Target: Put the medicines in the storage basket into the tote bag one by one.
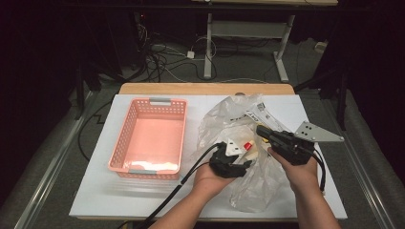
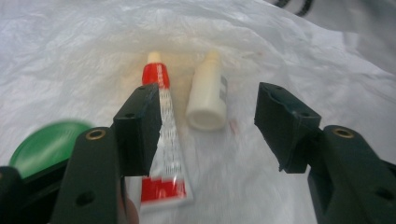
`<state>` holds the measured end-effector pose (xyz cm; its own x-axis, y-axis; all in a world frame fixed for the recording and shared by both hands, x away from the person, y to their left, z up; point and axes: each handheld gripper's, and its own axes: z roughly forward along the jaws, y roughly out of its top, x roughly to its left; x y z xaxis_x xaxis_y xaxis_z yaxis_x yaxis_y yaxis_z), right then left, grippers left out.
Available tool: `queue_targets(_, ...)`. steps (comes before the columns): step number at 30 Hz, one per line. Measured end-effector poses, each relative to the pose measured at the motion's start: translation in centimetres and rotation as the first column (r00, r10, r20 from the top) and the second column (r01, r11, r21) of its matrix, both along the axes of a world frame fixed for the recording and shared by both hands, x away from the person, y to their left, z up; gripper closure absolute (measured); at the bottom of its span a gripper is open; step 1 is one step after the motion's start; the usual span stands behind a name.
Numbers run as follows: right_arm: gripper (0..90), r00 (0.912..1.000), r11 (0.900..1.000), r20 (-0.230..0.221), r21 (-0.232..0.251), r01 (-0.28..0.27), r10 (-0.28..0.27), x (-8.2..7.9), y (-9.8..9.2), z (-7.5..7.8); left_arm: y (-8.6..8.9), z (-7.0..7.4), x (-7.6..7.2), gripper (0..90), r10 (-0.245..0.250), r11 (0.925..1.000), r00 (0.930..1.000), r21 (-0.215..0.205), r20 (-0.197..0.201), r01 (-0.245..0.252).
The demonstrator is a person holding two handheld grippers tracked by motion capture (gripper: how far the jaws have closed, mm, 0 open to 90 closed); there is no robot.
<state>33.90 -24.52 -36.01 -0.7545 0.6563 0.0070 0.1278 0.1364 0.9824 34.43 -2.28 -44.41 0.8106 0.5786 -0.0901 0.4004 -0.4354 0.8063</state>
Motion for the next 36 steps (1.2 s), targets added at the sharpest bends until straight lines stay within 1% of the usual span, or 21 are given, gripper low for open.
queue_targets(1,90.0,1.0,1.0,0.001,0.0,0.001,-0.001,0.0,0.0,0.0,0.4,0.0,-0.3,40.0,-0.003,1.0,1.0,-0.005,-0.003,0.003)
queue_targets(2,90.0,1.0,1.0,0.0,0.0,0.001,-0.001,0.0,0.0,0.0,1.1,-0.1,-0.7,37.3,-0.007,1.0,0.9999,-0.001,-0.01,0.007)
queue_targets(7,90.0,1.0,1.0,-0.001,-0.004,0.004,-0.004,0.0,0.1,-0.1,3.7,-0.8,-2.6,34.2,-0.008,0.9993,1.0,0.036,-0.003,0.008)
queue_targets(9,90.0,1.0,1.0,-0.001,-0.009,0.003,-0.003,0.0,0.1,-0.1,4.5,-1.1,-3.1,31.9,-0.001,0.9982,1.0,0.06,-0.004,0.001)
queue_targets(11,90.0,1.0,1.0,0.001,-0.014,0.004,-0.004,0.0,0.2,-0.1,5.3,-1.6,-3.4,28.0,0.009,0.9952,0.9999,0.098,-0.008,-0.008)
queue_targets(12,90.0,1.0,1.0,-0.002,-0.014,0.004,-0.004,0.0,0.2,-0.2,5.7,-1.9,-3.5,27.9,0.02,0.9932,0.9997,0.115,-0.012,-0.018)
queue_targets(13,90.0,1.0,1.0,-0.008,-0.016,0.005,-0.005,0.0,0.3,-0.2,5.9,-2.2,-3.5,26.2,0.026,0.9923,0.9993,0.122,-0.027,-0.023)
queue_targets(16,90.0,0.9999,1.0,-0.011,-0.022,0.003,-0.003,0.1,0.4,-0.3,5.9,-3.0,-3.0,18.8,0.059,0.9846,0.9951,0.169,-0.08,-0.045)
queue_targets(18,90.0,0.9999,1.0,-0.015,-0.024,0.005,-0.005,0.1,0.5,-0.4,5.6,-3.8,-2.7,13.9,0.07,0.9777,0.9905,0.205,-0.118,-0.044)
queue_targets(19,90.0,0.9999,1.0,-0.015,-0.025,0.005,-0.005,0.1,0.4,-0.4,5.5,-4.1,-2.7,11.5,0.058,0.9793,0.9921,0.199,-0.111,-0.035)
queue_targets(20,90.0,0.9999,1.0,-0.014,-0.024,0.006,-0.006,0.1,0.4,-0.4,5.3,-4.1,-2.7,7.2,0.057,0.9768,0.9926,0.211,-0.107,-0.034)
queue_targets(22,90.0,0.9999,1.0,-0.014,-0.024,0.008,-0.009,0.1,0.3,-0.4,5.0,-4.1,-2.4,6.7,0.068,0.9773,0.9913,0.208,-0.113,-0.043)
queue_targets(23,90.0,0.9999,1.0,-0.013,-0.024,0.008,-0.009,0.1,0.2,-0.4,4.9,-4.1,-2.4,7.1,0.067,0.9766,0.9919,0.211,-0.108,-0.044)
queue_targets(24,90.0,0.9999,1.0,-0.013,-0.025,0.008,-0.009,0.1,0.2,-0.4,4.9,-4.1,-2.3,9.1,0.067,0.9779,0.9921,0.204,-0.106,-0.045)
queue_targets(26,90.0,0.9999,1.0,-0.01,-0.025,0.007,-0.007,0.1,0.3,-0.4,5.0,-4.1,-2.3,17.1,0.076,0.9794,0.9922,0.194,-0.098,-0.056)
queue_targets(30,90.0,0.9999,1.0,-0.009,-0.027,0.007,-0.007,0.2,0.5,-0.4,5.2,-4.1,-2.4,37.3,0.104,0.981,0.991,0.173,-0.085,-0.088)
queue_targets(32,90.0,0.9999,1.0,-0.011,-0.026,0.009,-0.009,0.1,0.5,-0.4,5.3,-4.1,-2.5,47.9,0.115,0.9811,0.9909,0.165,-0.071,-0.102)
queue_targets(34,90.0,0.9999,1.0,-0.006,-0.023,0.01,-0.01,0.1,0.5,-0.2,5.3,-4.1,-2.6,61.1,0.097,0.9829,0.9934,0.163,-0.062,-0.086)
queue_targets(36,90.0,0.9999,1.0,-0.007,-0.019,0.016,-0.016,0.1,0.3,-0.1,5.2,-4.1,-2.6,68.1,0.081,0.9838,0.995,0.165,-0.058,-0.071)
